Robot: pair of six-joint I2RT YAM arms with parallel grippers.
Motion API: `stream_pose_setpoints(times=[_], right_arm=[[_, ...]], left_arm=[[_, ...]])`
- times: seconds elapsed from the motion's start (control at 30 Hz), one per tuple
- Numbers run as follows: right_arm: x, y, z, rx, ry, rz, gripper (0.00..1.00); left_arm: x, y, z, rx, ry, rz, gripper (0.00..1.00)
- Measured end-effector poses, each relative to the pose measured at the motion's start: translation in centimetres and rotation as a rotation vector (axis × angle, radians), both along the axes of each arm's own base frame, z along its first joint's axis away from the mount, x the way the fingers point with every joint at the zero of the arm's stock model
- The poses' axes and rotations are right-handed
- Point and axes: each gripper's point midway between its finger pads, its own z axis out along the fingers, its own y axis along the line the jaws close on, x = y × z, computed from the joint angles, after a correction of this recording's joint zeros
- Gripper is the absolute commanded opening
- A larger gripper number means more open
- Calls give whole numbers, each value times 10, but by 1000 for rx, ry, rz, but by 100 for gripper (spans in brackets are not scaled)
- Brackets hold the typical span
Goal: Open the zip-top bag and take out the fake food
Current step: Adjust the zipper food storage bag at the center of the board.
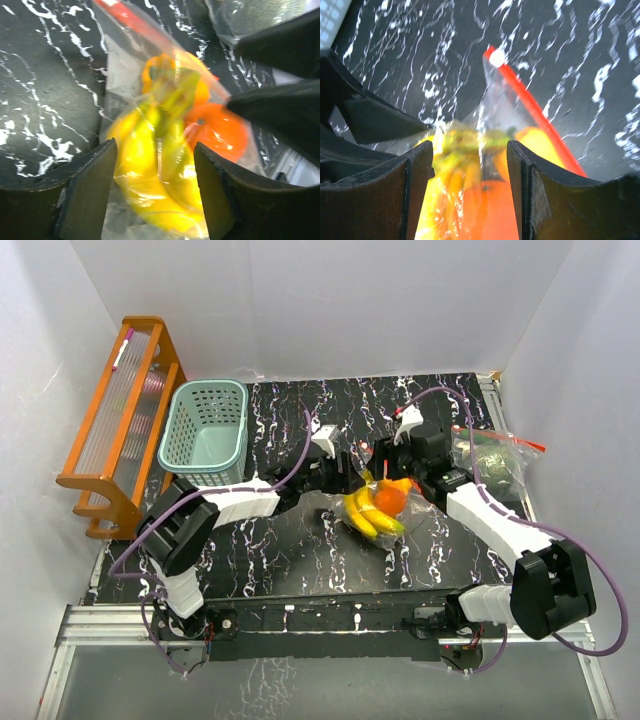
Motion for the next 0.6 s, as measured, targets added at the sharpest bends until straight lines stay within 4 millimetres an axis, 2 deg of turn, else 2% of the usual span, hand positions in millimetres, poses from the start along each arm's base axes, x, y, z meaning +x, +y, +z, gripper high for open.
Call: stream_pose_setpoints(times=[0.07, 0.13, 0.23, 0.4, 0.5, 0.6], right_arm=[[-12, 2, -18, 18, 49, 16, 60], [-27, 3, -33, 39, 83, 28, 60], [-47, -1, -47, 54, 113, 30, 60], [-55, -1, -52, 75, 116, 34, 60], [-61, -1, -58, 90, 113, 42, 59], [-68, -2, -62, 100, 112, 43, 59]], left_arm=[[-5, -2, 10, -2, -18, -8, 80], [-7, 0, 17, 5, -30, -6, 87], [1, 4, 25, 25, -46, 27, 89], [24, 13, 36, 29, -53, 112, 92], [44, 17, 35, 15, -37, 166, 93], [68, 12, 24, 12, -14, 193, 93]])
